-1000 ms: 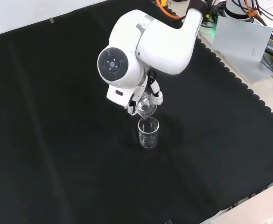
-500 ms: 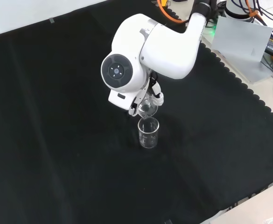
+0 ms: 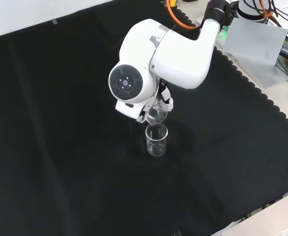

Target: Pour the water from the handheld beaker into the one on the table.

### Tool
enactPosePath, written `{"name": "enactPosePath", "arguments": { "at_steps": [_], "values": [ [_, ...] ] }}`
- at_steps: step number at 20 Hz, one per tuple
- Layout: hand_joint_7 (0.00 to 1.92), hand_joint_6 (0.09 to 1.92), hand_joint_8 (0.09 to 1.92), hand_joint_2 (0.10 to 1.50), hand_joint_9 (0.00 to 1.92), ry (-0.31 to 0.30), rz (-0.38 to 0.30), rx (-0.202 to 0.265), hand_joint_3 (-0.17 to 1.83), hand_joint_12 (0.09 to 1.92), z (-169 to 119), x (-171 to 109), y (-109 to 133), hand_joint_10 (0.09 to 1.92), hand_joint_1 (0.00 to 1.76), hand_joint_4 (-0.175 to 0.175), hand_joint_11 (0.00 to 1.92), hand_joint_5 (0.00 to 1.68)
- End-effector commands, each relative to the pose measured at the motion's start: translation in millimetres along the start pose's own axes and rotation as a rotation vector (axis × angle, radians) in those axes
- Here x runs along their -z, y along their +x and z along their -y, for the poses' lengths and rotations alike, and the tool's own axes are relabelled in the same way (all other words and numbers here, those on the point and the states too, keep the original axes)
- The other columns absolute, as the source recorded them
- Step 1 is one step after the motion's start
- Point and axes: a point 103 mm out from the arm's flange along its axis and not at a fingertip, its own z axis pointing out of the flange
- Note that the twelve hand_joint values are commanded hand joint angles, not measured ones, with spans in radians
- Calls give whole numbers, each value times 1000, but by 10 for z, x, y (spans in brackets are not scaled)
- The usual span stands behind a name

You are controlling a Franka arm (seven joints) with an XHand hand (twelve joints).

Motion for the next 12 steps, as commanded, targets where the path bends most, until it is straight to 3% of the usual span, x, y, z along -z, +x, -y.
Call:
{"name": "enactPosePath", "arguments": {
  "at_steps": [1,12],
  "values": [
    [1467,993,809,584,1348,32,20,-7,906,836,-2,1,17,842,1137,61,1208,1162],
    [1465,996,813,584,1346,64,45,-18,907,836,-4,28,62,845,1136,65,1207,1160]
  ]
}}
